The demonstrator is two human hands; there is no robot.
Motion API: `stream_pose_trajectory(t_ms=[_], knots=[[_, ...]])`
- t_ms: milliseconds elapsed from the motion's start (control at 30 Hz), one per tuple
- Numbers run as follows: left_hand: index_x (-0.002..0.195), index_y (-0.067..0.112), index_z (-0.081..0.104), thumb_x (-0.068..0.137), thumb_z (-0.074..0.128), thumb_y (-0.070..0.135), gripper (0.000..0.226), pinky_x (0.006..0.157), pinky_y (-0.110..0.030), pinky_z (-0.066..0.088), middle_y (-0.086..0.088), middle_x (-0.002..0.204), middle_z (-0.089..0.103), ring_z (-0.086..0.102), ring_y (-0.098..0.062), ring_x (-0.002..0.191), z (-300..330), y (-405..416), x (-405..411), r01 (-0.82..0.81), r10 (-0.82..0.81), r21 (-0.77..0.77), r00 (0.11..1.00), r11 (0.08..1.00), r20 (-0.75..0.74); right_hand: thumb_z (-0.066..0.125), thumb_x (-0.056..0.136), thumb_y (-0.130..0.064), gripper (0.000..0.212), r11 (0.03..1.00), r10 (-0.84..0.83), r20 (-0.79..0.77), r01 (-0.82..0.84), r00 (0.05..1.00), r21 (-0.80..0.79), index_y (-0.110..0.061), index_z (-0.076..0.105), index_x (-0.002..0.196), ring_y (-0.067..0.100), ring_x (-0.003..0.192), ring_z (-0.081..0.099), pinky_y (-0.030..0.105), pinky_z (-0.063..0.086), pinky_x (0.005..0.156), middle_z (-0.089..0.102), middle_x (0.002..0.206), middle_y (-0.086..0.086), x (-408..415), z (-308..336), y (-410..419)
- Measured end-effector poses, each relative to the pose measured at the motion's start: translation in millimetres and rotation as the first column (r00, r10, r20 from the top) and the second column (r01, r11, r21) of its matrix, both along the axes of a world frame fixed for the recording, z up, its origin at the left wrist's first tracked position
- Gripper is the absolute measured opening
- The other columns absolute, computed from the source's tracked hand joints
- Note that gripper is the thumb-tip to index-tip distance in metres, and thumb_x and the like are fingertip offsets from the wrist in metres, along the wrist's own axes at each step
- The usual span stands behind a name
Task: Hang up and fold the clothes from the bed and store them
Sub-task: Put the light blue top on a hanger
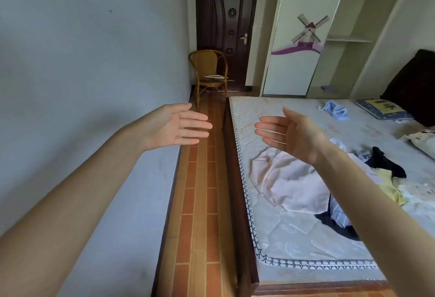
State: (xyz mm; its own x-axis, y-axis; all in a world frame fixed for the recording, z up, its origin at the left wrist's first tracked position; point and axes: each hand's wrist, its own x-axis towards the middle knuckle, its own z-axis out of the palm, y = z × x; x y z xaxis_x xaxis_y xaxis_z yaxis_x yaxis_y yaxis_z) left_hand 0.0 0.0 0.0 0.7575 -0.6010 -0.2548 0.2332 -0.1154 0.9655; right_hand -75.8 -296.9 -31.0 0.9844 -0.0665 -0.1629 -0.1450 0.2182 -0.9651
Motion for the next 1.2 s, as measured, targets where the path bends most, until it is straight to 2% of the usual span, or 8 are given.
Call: stream_pose_trajectory(t_ms=[233, 433, 600, 733, 1033, 1200], knots=[[0.124, 0.010, 0.060, 0.101, 0.037, 0.040, 0.044, 0.101, -0.040, 0.049, -0.009, 0.122, 0.069, 0.065, -0.024, 0.114, -4, -30, 44, -0.023, 0.023, 0.019, 1.000, 1.000, -0.019, 0.028, 0.106, -0.041, 0.051, 1.000, -0.004, -0.069, 0.002, 0.998, -0.028, -0.008, 0.066, 0.114, 0.023, 0.111, 0.068, 0.036, 0.048, 0.101, 0.072, 0.116, 0.010, 42, -6, -41], [0.125, 0.007, 0.060, 0.100, 0.041, 0.039, 0.045, 0.096, -0.040, 0.051, -0.012, 0.122, 0.068, 0.065, -0.027, 0.114, -6, -23, 78, -0.097, 0.096, -0.013, 0.994, 0.995, -0.058, 0.030, 0.106, -0.042, 0.051, 0.998, 0.066, -0.099, -0.068, 0.993, -0.017, -0.008, 0.067, 0.112, 0.022, 0.107, 0.069, 0.034, 0.052, 0.093, 0.072, 0.115, 0.010, 82, -6, -44], [0.124, 0.007, 0.061, 0.100, 0.041, 0.039, 0.044, 0.096, -0.039, 0.051, -0.013, 0.121, 0.068, 0.066, -0.027, 0.113, -12, -28, 111, -0.124, 0.122, -0.053, 0.992, 0.991, -0.035, 0.033, 0.106, -0.038, 0.048, 0.996, 0.066, -0.056, -0.062, 0.996, 0.061, -0.004, 0.066, 0.113, 0.024, 0.105, 0.070, 0.031, 0.059, 0.085, 0.072, 0.113, 0.014, 122, -10, -48], [0.124, 0.006, 0.061, 0.100, 0.040, 0.038, 0.045, 0.098, -0.040, 0.050, -0.013, 0.121, 0.068, 0.065, -0.028, 0.114, -29, -34, 140, -0.121, 0.117, -0.090, 0.992, 0.988, -0.055, 0.033, 0.106, -0.038, 0.048, 0.996, 0.074, -0.062, -0.071, 0.995, 0.054, -0.004, 0.066, 0.112, 0.024, 0.103, 0.071, 0.029, 0.060, 0.082, 0.073, 0.112, 0.013, 158, -23, -47], [0.126, 0.007, 0.059, 0.100, 0.039, 0.040, 0.046, 0.098, -0.039, 0.050, -0.011, 0.123, 0.068, 0.065, -0.026, 0.114, -44, -29, 257, -0.091, 0.085, -0.073, 0.993, 0.993, -0.077, 0.032, 0.106, -0.039, 0.047, 0.995, 0.102, -0.095, -0.101, 0.990, 0.010, -0.007, 0.066, 0.113, 0.022, 0.106, 0.070, 0.028, 0.058, 0.084, 0.073, 0.114, 0.010, 280, -34, -29], [0.127, 0.003, 0.057, 0.099, 0.040, 0.040, 0.049, 0.098, -0.038, 0.049, -0.015, 0.123, 0.067, 0.064, -0.026, 0.115, -44, -18, 325, -0.126, 0.111, -0.137, 0.988, 0.982, -0.112, 0.032, 0.105, -0.042, 0.048, 0.992, 0.129, -0.079, -0.128, 0.989, 0.013, -0.008, 0.065, 0.116, 0.022, 0.110, 0.068, 0.029, 0.058, 0.087, 0.071, 0.118, 0.010, 350, -31, -18]])
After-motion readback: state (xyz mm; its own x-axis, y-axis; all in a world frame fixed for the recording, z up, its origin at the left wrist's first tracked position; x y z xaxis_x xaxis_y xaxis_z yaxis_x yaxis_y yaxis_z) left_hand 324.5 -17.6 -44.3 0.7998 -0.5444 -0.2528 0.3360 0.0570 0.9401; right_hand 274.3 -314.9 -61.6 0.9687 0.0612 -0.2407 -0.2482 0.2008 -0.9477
